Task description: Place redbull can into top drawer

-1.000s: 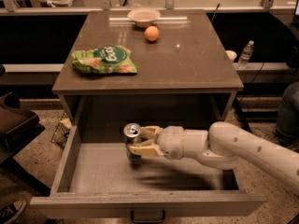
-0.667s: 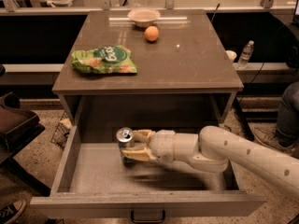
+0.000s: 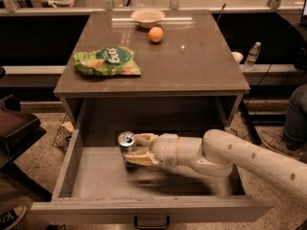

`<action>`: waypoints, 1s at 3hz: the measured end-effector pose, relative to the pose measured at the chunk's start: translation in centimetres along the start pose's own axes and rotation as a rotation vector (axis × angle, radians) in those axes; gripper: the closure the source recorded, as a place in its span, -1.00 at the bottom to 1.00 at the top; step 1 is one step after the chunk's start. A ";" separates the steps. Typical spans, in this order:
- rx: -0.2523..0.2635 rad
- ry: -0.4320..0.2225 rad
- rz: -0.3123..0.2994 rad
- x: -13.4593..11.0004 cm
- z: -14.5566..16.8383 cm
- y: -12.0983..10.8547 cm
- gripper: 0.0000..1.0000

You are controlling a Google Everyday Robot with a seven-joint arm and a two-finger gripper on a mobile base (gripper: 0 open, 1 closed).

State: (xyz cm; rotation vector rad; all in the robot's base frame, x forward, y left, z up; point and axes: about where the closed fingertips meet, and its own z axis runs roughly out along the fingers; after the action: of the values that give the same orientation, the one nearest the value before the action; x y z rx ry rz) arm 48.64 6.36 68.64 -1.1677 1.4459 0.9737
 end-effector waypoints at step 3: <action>-0.010 -0.002 -0.002 -0.2 0.4 0.3 -1.00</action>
Offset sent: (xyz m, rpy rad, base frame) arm -0.0005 0.0016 0.0004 0.0006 -0.0003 0.0033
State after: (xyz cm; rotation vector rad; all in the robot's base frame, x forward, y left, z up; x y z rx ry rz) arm 48.47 6.88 68.76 -1.1752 1.4390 0.9815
